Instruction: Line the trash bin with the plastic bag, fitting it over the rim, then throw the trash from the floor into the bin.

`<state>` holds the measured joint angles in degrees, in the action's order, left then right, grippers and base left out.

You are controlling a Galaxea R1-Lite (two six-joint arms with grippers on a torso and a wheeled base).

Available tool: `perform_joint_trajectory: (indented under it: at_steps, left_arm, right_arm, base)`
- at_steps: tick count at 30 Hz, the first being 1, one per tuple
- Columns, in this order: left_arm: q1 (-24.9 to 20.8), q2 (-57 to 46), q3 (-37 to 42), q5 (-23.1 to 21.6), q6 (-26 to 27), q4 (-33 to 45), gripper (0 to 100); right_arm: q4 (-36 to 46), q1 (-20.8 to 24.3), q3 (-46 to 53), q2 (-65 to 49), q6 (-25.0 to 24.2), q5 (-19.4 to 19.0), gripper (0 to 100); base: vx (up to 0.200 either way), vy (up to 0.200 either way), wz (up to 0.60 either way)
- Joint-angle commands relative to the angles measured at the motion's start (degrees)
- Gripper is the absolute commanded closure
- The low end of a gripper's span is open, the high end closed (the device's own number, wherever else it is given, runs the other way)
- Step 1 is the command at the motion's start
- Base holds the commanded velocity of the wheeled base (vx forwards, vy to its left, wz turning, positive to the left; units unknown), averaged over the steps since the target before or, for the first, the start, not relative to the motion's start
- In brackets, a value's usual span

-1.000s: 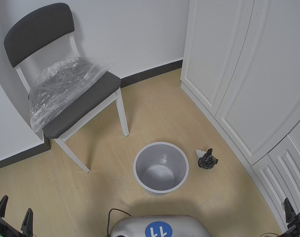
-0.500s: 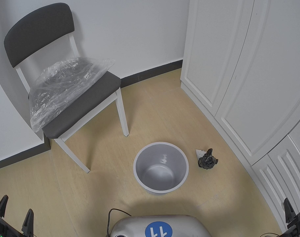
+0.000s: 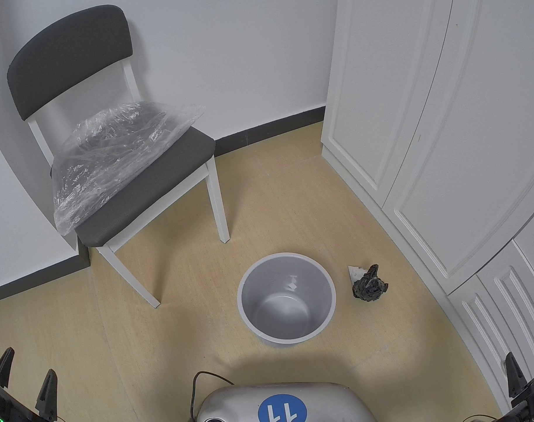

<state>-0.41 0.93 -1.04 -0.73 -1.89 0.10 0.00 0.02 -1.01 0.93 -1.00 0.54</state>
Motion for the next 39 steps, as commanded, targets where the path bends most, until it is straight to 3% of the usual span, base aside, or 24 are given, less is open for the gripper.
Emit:
perform_joint_trajectory:
  at_steps: [1,2,6,10,15,18,20,24,27,28,32,35,36,37,39]
  left_arm:
    - [-0.02,-0.93,1.04,-0.50,2.68,-0.01,0]
    - [0.06,-0.93,1.04,-1.38,4.61,-0.10,0]
    - [0.06,-0.93,1.04,-1.55,4.09,-0.10,0]
    - [0.06,-0.93,0.95,-0.67,1.19,-0.01,0]
    - [0.06,-0.93,1.04,-0.15,0.57,-0.54,0]
    - [0.06,-0.93,-0.46,-1.64,-0.13,-6.25,0]
    - [-0.02,-0.93,-3.53,-5.77,-2.86,-11.52,0]
    - [0.06,-0.93,-3.80,-7.44,-3.38,-10.64,0]
    - [-0.20,-0.31,-4.50,-8.32,-2.15,-7.13,0]
    - [-0.82,2.41,-7.75,-8.94,-0.13,-5.90,0]
    - [-1.78,15.07,-15.84,-8.41,3.47,-5.72,0]
    - [-0.90,22.45,-18.56,-7.97,5.67,-5.81,0]
    - [0.41,29.31,-19.88,-6.56,8.48,-6.43,0]
    - [0.41,29.31,-19.88,-6.56,8.48,-6.43,0]
    - [3.67,39.50,-21.46,-5.60,12.00,-13.54,0]
  right_arm:
    - [0.00,-0.11,0.84,-0.93,1.61,-0.27,0]
    - [0.00,-0.11,0.92,-0.93,3.20,-0.62,0]
    - [-0.09,-0.11,0.84,-0.93,2.93,-0.80,0]
    - [-0.18,-0.02,0.92,-0.93,-0.32,-0.10,0]
    - [-0.09,-0.11,0.84,-0.93,0.21,0.52,0]
    - [-4.48,-0.11,-0.48,-0.93,3.64,-0.54,0]
    - [-9.40,-0.11,-3.12,-0.84,5.57,-3.44,0]
    - [-8.70,-0.11,-5.40,0.66,5.39,-5.19,0]
    - [-8.79,0.06,-9.54,6.81,1.70,-5.19,0]
    - [-9.32,0.06,-13.49,11.20,-0.67,-5.28,0]
    - [-9.93,0.42,-23.77,22.28,-2.08,-5.28,0]
    - [-12.66,0.68,-26.32,27.29,-2.25,-5.28,0]
    - [-16.88,0.85,-26.94,31.42,-2.43,-5.28,0]
    - [-16.88,0.85,-26.94,31.42,-2.43,-5.28,0]
    - [-27.51,1.91,-27.64,40.73,-3.57,-4.93,0]
  base:
    - [0.000,0.000,0.00]
    - [0.000,0.000,0.00]
    - [0.000,0.000,0.00]
    - [0.000,0.000,0.00]
    - [0.000,0.000,0.00]
    - [0.000,0.000,0.00]
    - [0.000,0.000,0.00]
    - [0.000,0.000,0.00]
    - [0.000,0.000,0.00]
    - [0.000,0.000,0.00]
    - [0.000,0.000,0.00]
    - [0.000,0.000,0.00]
    - [0.000,0.000,0.00]
    - [0.000,0.000,0.00]
    - [0.000,0.000,0.00]
